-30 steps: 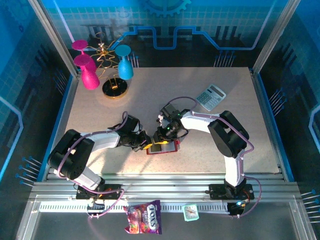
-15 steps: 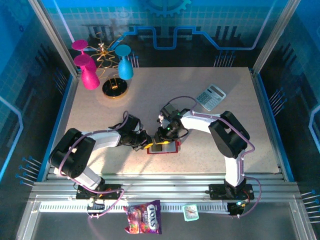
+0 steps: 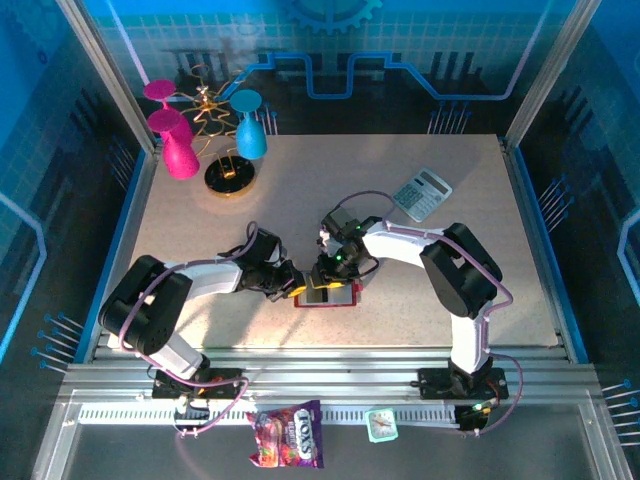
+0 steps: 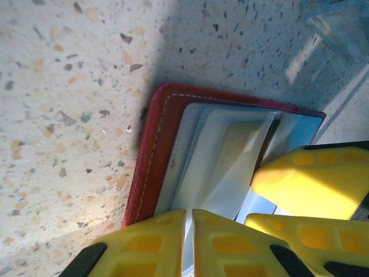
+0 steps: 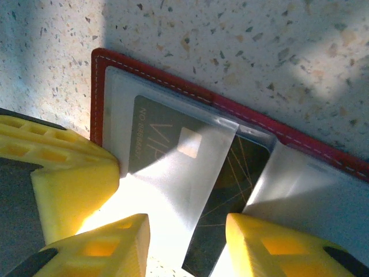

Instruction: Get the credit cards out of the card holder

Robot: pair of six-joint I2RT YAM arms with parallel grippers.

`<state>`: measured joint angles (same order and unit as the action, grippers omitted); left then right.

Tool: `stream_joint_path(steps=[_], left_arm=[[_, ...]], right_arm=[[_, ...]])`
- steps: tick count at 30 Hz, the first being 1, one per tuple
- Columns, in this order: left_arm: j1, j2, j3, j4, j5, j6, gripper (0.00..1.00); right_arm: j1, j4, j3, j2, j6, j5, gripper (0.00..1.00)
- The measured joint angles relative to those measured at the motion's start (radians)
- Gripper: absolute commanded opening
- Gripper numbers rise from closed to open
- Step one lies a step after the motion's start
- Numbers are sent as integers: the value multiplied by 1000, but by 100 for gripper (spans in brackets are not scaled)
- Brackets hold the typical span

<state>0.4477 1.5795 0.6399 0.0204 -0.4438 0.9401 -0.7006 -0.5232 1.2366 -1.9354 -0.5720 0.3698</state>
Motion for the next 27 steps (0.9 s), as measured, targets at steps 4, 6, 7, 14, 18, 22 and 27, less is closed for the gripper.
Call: stream_joint_path(steps=[4,6,7,14,18,22,27], left_arm=[[0,0,1,1,0,0,13],[0,0,9,11,1,-1,14],[0,0,15,22,2,-4,13],[0,0,66,88,2,-35,12],[4,0,92,128,6,-60,7],[13,12,113,156,10,-83,3],[20,43,121,174,10,-97,2]], right_arm=[[1,7,-10,19,-7,2,43],[2,21,-28,33,-16,8,40],[3,31,-40,41,-23,14,38],[42,114,-127,66,-75,80,34],[56,156,-162,69,-97,103,30],[63,190,-184,73,-113,121,29],[69,215,-198,73,-122,135,27]])
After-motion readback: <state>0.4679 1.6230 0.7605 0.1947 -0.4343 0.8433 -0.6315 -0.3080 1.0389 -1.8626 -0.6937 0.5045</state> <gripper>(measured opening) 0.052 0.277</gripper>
